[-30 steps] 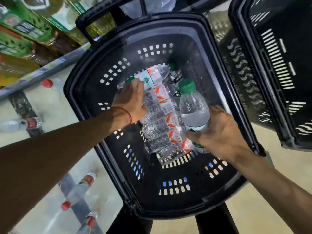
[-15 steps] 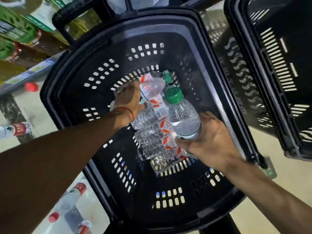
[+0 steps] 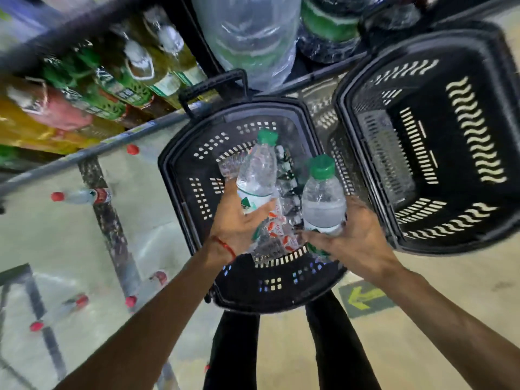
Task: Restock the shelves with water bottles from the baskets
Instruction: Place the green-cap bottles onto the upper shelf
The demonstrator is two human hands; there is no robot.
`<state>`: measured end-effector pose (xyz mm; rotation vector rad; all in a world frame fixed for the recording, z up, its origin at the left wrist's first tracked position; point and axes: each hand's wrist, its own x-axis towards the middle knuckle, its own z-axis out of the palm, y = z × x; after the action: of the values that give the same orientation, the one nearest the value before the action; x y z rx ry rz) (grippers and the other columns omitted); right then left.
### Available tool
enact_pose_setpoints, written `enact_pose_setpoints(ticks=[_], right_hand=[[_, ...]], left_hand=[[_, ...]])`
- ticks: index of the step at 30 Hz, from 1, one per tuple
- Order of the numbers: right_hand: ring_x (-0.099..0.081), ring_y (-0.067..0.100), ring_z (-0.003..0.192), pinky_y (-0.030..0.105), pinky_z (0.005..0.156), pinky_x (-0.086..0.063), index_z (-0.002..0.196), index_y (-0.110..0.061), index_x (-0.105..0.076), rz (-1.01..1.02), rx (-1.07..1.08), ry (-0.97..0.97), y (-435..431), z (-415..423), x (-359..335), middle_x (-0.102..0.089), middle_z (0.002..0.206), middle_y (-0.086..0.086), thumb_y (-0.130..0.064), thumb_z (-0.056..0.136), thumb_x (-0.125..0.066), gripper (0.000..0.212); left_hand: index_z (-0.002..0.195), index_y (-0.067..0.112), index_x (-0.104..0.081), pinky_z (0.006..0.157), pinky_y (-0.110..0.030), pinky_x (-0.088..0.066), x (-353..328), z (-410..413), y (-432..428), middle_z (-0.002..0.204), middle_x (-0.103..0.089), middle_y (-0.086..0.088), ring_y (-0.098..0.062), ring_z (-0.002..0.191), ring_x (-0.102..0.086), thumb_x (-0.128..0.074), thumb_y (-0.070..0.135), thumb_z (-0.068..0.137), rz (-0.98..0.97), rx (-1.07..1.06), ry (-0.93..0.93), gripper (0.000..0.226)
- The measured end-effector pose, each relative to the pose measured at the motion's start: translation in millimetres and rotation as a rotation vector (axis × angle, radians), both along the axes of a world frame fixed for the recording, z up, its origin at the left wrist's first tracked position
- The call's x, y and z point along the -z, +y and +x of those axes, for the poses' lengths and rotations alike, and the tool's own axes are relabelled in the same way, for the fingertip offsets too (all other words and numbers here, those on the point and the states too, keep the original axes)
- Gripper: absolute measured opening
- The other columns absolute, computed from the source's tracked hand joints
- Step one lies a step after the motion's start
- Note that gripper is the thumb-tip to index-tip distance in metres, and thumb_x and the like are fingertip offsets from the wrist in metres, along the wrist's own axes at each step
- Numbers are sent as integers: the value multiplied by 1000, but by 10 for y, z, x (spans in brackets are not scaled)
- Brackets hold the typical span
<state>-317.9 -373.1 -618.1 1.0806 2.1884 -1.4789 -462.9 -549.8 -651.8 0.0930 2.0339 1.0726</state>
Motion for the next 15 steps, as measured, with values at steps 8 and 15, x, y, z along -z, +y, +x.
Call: enact_pose_setpoints(ticks=[8,15], right_hand=[[-74,13,95,37,88,-61,105,-20,-67,-77,129,99,378,401,-1101,-75,105,3,-47,57,-93,61],[-71,3,97,18,85,-55,113,-22,-67,-56,309,239,456,758,-2042,-77,107,-5,-9,73,-95,50]], left_hand=[[147,12,-42,107,-19,-44,-1338,492,170,133,-61,4,-11,125,-58,-83,36,83,30,-107,172,80],[145,17,-39,113,-33,-41,-2115,725,312,140,-55,-3,-17,132,-51,-82,41,82,92,32,183,80]])
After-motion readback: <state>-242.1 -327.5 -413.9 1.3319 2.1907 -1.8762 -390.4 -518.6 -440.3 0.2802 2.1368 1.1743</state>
